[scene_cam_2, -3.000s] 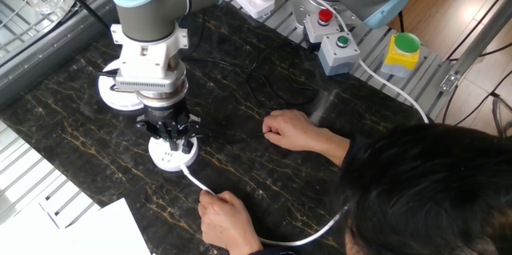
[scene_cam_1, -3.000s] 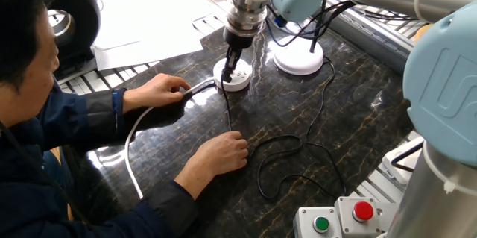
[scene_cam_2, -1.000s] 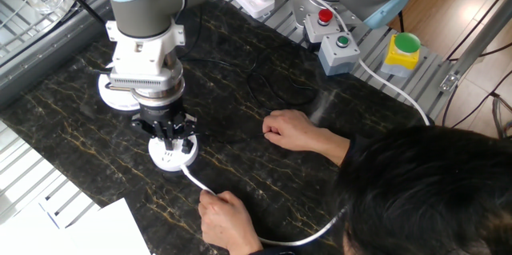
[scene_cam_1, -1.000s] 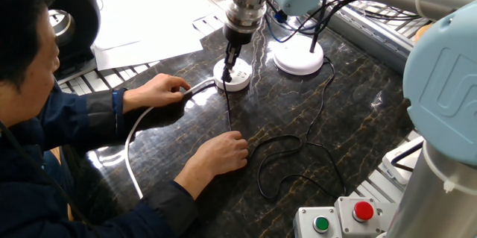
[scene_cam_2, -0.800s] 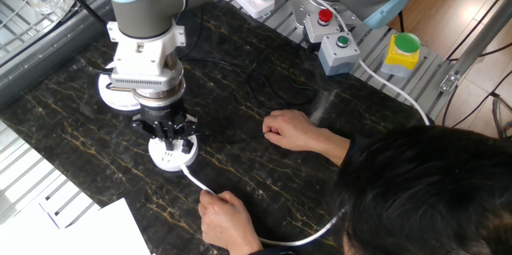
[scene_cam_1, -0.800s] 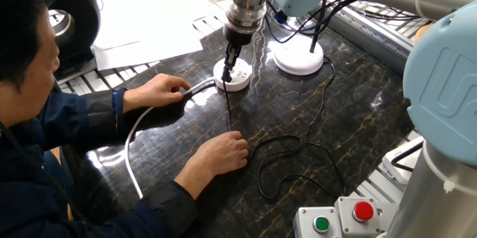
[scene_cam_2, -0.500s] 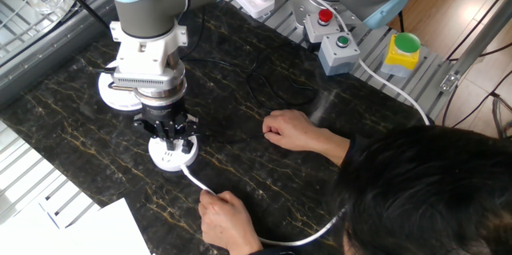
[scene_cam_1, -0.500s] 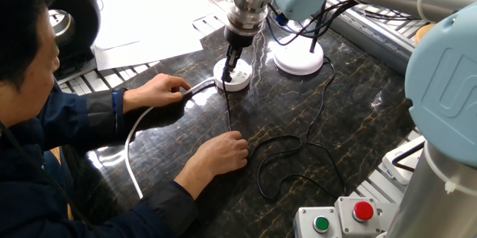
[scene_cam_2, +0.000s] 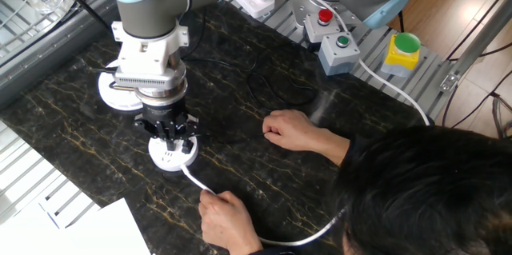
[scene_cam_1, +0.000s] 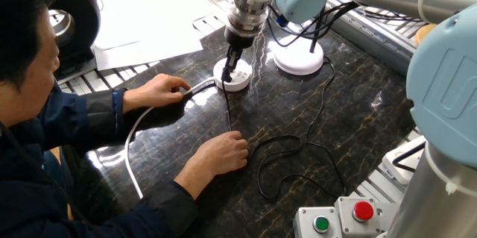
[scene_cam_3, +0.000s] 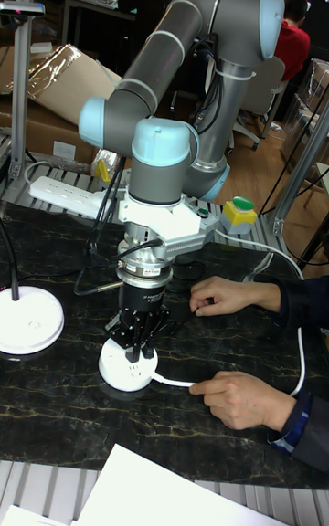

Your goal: Plug in the power cord of the desk lamp, turn on the socket, and light up the desk lamp

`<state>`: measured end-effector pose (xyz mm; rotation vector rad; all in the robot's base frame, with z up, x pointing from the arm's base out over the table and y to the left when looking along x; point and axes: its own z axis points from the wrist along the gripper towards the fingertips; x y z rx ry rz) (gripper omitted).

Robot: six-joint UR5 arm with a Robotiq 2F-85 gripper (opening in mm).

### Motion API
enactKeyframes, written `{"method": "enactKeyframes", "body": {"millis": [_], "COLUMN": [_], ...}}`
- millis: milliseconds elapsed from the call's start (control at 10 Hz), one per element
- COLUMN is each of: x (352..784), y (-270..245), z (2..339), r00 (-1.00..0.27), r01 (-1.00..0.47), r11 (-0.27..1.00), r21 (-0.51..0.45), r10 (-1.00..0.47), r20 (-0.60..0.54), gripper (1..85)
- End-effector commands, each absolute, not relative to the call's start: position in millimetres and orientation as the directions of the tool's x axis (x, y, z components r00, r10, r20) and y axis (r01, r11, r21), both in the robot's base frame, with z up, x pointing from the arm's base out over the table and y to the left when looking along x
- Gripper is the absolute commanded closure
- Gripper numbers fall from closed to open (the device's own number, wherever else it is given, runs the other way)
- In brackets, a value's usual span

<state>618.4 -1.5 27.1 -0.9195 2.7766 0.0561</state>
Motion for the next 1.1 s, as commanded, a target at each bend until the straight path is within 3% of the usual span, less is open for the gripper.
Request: {"method": "enactKeyframes", "body": {"millis": [0, 600, 1000], "x": [620.9, 607.0, 614.5], "y": [-1.3, -9.1, -24.9], "z": [26.0, 37.9, 52.9], "r00": [-0.783, -0.779, -0.761], "r01": [-0.587, -0.599, -0.623], "r11": [0.809, 0.800, 0.777], "r21": [-0.032, -0.027, -0.085], "r10": [-0.578, -0.591, -0.628], "r20": [-0.230, -0.207, -0.163], "gripper": [84.3, 84.3, 84.3]}}
